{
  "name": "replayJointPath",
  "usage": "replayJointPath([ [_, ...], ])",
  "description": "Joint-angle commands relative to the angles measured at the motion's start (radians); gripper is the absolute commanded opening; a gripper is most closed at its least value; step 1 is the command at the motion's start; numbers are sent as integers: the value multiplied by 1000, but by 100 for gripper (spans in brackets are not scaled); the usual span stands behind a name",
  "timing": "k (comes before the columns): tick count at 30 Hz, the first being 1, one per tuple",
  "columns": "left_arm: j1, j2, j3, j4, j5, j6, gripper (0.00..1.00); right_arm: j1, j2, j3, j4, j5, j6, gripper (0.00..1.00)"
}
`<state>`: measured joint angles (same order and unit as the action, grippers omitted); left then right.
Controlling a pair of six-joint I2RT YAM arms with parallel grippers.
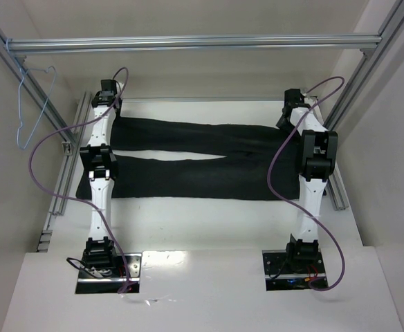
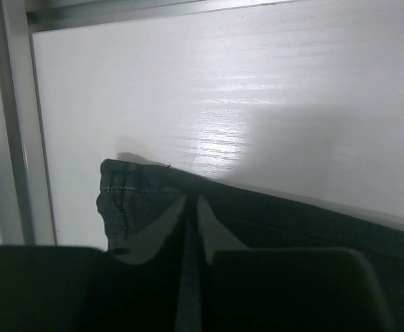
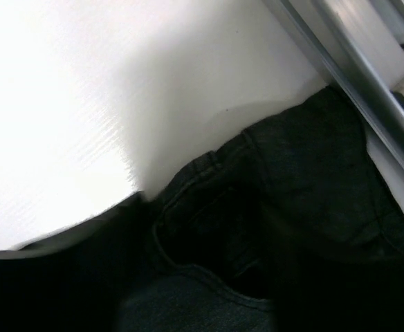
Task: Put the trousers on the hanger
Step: Fold the trousers
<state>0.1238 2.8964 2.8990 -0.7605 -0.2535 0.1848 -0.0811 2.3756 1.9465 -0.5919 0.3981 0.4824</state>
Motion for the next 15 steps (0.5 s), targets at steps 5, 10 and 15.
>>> replayJointPath([
  [5, 17, 40, -14, -43, -1, 7, 0, -9, 36, -12, 9, -14, 27, 29],
  [10, 17, -31, -4, -53, -1, 19, 0, -9, -47, -66, 32, -62, 18, 0],
  [15, 17, -181, -20, -71, -1, 39, 0, -9, -249, -279, 183, -123, 9, 0],
])
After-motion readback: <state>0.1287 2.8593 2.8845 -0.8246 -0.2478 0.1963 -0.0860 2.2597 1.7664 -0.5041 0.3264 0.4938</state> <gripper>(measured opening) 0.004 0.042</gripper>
